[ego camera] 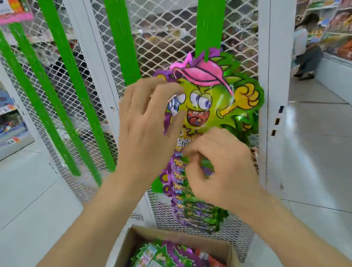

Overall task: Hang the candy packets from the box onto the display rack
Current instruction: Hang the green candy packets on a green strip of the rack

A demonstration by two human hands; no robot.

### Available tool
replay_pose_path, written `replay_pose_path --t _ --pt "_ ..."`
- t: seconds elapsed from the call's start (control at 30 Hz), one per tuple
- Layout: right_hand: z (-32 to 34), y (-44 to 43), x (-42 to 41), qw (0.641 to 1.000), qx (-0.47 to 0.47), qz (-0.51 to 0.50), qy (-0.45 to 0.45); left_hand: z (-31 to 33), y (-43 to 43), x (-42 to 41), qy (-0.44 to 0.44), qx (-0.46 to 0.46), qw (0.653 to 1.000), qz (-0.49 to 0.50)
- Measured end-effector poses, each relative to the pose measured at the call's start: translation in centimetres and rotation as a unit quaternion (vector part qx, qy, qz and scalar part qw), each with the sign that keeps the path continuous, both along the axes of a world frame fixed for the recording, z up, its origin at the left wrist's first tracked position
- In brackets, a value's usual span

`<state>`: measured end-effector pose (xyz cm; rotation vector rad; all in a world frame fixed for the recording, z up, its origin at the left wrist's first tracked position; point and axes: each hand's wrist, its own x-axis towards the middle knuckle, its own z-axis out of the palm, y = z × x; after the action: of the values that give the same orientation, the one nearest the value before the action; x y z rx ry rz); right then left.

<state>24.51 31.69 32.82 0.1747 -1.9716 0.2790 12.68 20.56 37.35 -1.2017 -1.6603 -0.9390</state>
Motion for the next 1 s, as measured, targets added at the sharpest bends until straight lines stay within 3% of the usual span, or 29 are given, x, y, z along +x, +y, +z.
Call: replay_pose_path --t 0.07,0.13,0.17,0.23,0.33,0.4,0.47,0.53,0.57,0.6,0.63,0.67,0.7,0.73,0.8,1.0 --pt "-2.8 -0.7 0.1 0.975 -0.05 0.035 -0.212 -4.5 -1.8 0.1 -0.042 -0.028 0.999 -0.019" --pt "-6.4 -0.3 -0.1 0.892 -0.029 0.031 -0.45 -9.5 -3.5 0.3 -0.13 -0.121 0.984 -0.013" --pt "-8.1 -0.3 -0.1 0.844 0.012 0.035 -0.535 -12.2 -4.2 0.2 -0.189 -0.192 0.963 0.005" --pt "-11.2 -0.4 -0.2 0.757 0.078 0.035 -0.648 -17.5 -5.2 -0.1 -0.283 -0.369 0.885 0.032" --pt "-14.1 -1.3 -0.3 0.686 0.133 0.033 -0.715 -25.5 -5.8 -0.7 -0.321 -0.599 0.733 0.025" --pt "-15.1 -1.6 -0.5 0.663 0.135 0.036 -0.736 -30.6 -6.0 -0.9 -0.348 -0.668 0.657 0.025" --pt "-15.9 -1.5 -0.9 0.649 0.137 0.037 -0.747 -35.2 -6.0 -0.6 -0.319 -0.72 0.616 0.016" --pt "-16.6 -1.1 -1.2 0.635 0.142 0.032 -0.759 -37.9 -5.6 0.6 -0.22 -0.782 0.583 -0.023" --pt "-16.7 -0.9 -1.3 0.629 0.147 0.029 -0.763 -39.5 -5.7 1.3 -0.211 -0.774 0.595 -0.051" --pt "-16.8 -0.6 -1.3 0.625 0.15 0.029 -0.765 -40.6 -5.6 2.0 -0.281 -0.726 0.625 -0.059" --pt "-16.9 -0.3 -1.4 0.62 0.153 0.031 -0.769 -41.7 -5.6 2.5 -0.28 -0.712 0.641 -0.058" --pt "-17.0 0.0 -1.4 0.617 0.153 0.033 -0.771 -42.3 -6.0 2.8 -0.207 -0.727 0.653 -0.059" --pt "-17.1 0.3 -1.4 0.615 0.153 0.031 -0.773 -42.5 -5.7 3.0 -0.176 -0.731 0.657 -0.056" --pt "-17.2 0.7 -1.4 0.616 0.15 0.029 -0.773 -42.4 -5.5 3.3 -0.236 -0.72 0.651 -0.048" --pt "-17.5 1.3 -1.3 0.616 0.135 0.028 -0.776 -41.8 -4.9 3.6 -0.257 -0.705 0.659 -0.04" --pt "-17.8 1.9 -0.7 0.597 0.114 0.021 -0.794 -35.8 -3.4 3.5 -0.283 -0.56 0.773 -0.091"
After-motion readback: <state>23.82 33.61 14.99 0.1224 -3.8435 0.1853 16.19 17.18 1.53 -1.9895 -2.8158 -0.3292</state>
